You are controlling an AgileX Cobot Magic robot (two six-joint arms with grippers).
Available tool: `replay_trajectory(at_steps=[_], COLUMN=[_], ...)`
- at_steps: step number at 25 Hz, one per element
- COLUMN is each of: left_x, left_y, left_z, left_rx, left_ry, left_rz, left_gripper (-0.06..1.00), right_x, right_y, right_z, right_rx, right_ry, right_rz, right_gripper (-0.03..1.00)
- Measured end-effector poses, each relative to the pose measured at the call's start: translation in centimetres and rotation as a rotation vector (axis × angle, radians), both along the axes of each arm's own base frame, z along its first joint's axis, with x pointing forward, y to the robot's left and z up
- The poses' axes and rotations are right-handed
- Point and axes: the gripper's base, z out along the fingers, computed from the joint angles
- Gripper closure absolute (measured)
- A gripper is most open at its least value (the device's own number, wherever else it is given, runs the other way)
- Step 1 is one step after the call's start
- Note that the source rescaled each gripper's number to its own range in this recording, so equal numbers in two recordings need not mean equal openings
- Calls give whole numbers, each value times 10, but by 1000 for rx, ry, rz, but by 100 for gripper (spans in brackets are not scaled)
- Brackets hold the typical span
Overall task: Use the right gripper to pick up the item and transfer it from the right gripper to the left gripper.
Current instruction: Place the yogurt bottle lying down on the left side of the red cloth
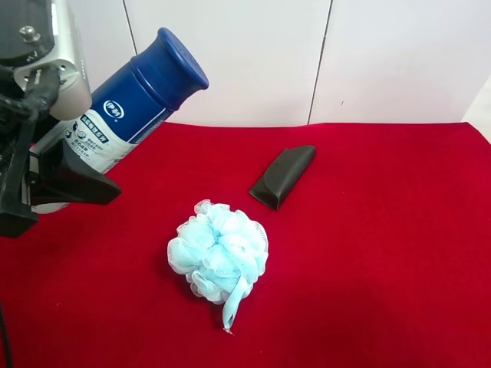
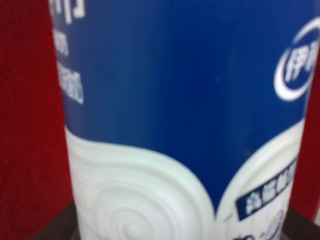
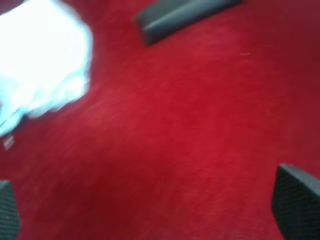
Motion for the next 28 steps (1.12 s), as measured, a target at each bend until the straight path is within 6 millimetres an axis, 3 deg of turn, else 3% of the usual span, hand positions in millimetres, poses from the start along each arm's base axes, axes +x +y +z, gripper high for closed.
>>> replay_trajectory(at_steps=[6,10,19,24,28], left_x=[0,0,10,33,57], left_y=[0,0,-7,-14,-7], left_z=[0,0,-8,-33,-52], left_rx=[0,0,-60,12,46], left_ry=[0,0,82,154,211], left_rz=[0,0,150,275,377], left_gripper=[93,93,93,93,93], right_x=[-9,-10,-10,-10,-10], right_y=[-4,-4,-4,-4,-4], right_z=[0,0,0,0,0], right_rx=[24,21,20,20,20], right_ry=[-56,-57,-58,-58,-58], right_rz=[-340,-451,-482,-482,-482], right_gripper=[-3,-3,-3,-3,-3])
